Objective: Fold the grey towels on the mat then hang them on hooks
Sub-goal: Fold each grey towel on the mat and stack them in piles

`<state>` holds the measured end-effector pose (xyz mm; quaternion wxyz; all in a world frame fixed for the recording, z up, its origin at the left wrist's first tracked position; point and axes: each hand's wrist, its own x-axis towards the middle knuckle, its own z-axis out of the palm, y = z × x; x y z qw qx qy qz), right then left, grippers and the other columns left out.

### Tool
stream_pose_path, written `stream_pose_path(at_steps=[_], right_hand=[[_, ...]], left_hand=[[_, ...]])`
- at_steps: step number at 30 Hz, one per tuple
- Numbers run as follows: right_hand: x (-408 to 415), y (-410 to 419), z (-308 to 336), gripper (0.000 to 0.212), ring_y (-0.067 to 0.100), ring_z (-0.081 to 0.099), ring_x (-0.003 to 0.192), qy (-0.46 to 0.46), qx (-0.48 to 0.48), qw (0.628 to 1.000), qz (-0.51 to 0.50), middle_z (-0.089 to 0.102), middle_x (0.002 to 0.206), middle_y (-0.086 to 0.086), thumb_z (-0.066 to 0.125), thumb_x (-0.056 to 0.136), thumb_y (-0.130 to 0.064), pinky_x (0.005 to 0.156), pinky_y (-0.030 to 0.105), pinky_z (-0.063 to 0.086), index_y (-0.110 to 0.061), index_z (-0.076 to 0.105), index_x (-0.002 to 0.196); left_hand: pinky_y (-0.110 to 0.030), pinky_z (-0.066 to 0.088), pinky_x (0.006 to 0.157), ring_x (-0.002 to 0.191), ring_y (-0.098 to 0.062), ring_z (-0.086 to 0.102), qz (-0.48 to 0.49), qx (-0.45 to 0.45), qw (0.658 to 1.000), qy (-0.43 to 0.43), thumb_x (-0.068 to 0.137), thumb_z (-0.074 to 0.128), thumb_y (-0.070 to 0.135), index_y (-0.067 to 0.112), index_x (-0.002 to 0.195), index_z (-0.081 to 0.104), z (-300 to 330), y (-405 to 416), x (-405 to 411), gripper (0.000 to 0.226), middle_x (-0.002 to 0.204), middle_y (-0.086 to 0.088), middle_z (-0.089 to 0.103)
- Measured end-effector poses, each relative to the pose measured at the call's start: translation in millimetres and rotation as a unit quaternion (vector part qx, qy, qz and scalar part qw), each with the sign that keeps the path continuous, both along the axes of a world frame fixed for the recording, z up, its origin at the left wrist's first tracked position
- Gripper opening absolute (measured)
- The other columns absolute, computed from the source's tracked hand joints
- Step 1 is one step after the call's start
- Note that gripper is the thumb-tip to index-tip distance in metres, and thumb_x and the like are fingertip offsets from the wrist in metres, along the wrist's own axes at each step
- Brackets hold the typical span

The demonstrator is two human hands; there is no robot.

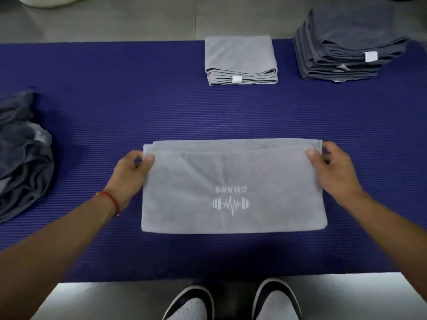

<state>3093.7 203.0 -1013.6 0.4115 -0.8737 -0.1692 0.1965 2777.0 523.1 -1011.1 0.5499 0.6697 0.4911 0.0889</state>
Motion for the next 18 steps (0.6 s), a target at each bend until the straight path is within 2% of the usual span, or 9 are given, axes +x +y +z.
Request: stream_pose_path(at_steps=[2, 4, 6, 8, 12, 15, 16, 17, 18], right_hand=[[12, 19, -18, 0.026, 0.02, 0.069, 0.093, 0.028, -0.039, 0.999, -0.003, 0.07, 0.101, -0.004, 0.059, 0.1, -0.045, 0.083, 0.043, 0.057, -0.022, 0.061, 0.113], [11, 23, -30, 0.033, 0.023, 0.066, 0.094, 0.034, -0.081, 0.996, -0.014, 0.068, 0.103, -0.001, 0.059, 0.098, -0.046, 0.077, 0.036, 0.051, -0.018, 0.061, 0.117], [3, 18, -33, 0.037, 0.02, 0.062, 0.09, 0.005, -0.095, 0.995, -0.03, 0.066, 0.101, -0.002, 0.059, 0.098, -0.044, 0.07, 0.032, 0.043, -0.015, 0.061, 0.121], [-2, 9, -36, 0.039, 0.019, 0.059, 0.09, -0.015, -0.11, 0.993, -0.037, 0.063, 0.102, -0.001, 0.058, 0.099, -0.045, 0.069, 0.031, 0.042, -0.013, 0.061, 0.121], [-2, 4, -39, 0.04, 0.023, 0.06, 0.09, -0.04, -0.128, 0.99, -0.041, 0.061, 0.099, 0.003, 0.059, 0.099, -0.044, 0.076, 0.032, 0.043, -0.008, 0.065, 0.116], [-2, 8, -37, 0.04, 0.023, 0.059, 0.09, -0.054, -0.13, 0.989, -0.049, 0.061, 0.1, 0.003, 0.059, 0.099, -0.044, 0.075, 0.034, 0.046, -0.008, 0.064, 0.116], [-3, 8, -38, 0.041, 0.024, 0.059, 0.093, -0.069, -0.135, 0.988, -0.043, 0.061, 0.103, 0.005, 0.06, 0.098, -0.046, 0.076, 0.037, 0.049, -0.009, 0.063, 0.115], [-5, 7, -38, 0.043, 0.026, 0.06, 0.097, -0.086, -0.148, 0.985, -0.034, 0.061, 0.108, 0.007, 0.06, 0.097, -0.049, 0.077, 0.04, 0.051, -0.01, 0.061, 0.114], [-7, 6, -38, 0.045, 0.029, 0.059, 0.1, -0.098, -0.176, 0.979, -0.025, 0.06, 0.112, 0.01, 0.06, 0.096, -0.051, 0.076, 0.042, 0.051, -0.01, 0.06, 0.115]], left_hand=[[-0.054, 0.061, 0.08, 0.089, -0.034, 0.073, -0.008, -0.001, 1.0, 0.027, 0.094, 0.066, 0.04, 0.014, 0.099, 0.066, -19, 20, 15, 0.026, 0.096, -0.011, 0.076], [-0.053, 0.061, 0.078, 0.09, -0.038, 0.073, -0.017, -0.015, 0.998, 0.052, 0.091, 0.069, 0.042, 0.011, 0.099, 0.068, -29, 26, 17, 0.032, 0.092, -0.012, 0.076], [-0.044, 0.062, 0.074, 0.083, -0.026, 0.076, -0.047, -0.002, 0.995, 0.09, 0.09, 0.069, 0.048, 0.015, 0.098, 0.069, -28, 22, 12, 0.034, 0.089, -0.003, 0.078], [-0.038, 0.061, 0.072, 0.077, -0.018, 0.075, -0.072, 0.018, 0.99, 0.122, 0.093, 0.067, 0.045, 0.016, 0.095, 0.069, -26, 12, 3, 0.029, 0.085, 0.001, 0.077], [-0.039, 0.058, 0.07, 0.075, -0.024, 0.071, -0.05, 0.081, 0.985, 0.146, 0.097, 0.063, 0.035, 0.013, 0.084, 0.066, -31, -2, -6, 0.026, 0.08, -0.004, 0.074], [-0.031, 0.049, 0.062, 0.08, -0.023, 0.066, -0.049, 0.125, 0.974, 0.185, 0.096, 0.061, 0.033, 0.015, 0.091, 0.063, -29, -8, 1, 0.019, 0.085, -0.003, 0.07], [-0.033, 0.048, 0.063, 0.081, -0.026, 0.065, -0.064, 0.172, 0.964, 0.193, 0.095, 0.061, 0.029, 0.014, 0.097, 0.06, -29, -10, 4, 0.015, 0.089, -0.003, 0.068], [-0.038, 0.049, 0.067, 0.084, -0.03, 0.063, -0.098, 0.258, 0.939, 0.206, 0.094, 0.061, 0.022, 0.013, 0.105, 0.057, -28, -13, 6, 0.014, 0.095, -0.006, 0.065], [-0.044, 0.049, 0.074, 0.091, -0.034, 0.061, -0.148, 0.36, 0.894, 0.223, 0.091, 0.06, 0.015, 0.012, 0.113, 0.055, -29, -18, 10, 0.023, 0.105, -0.009, 0.061]])
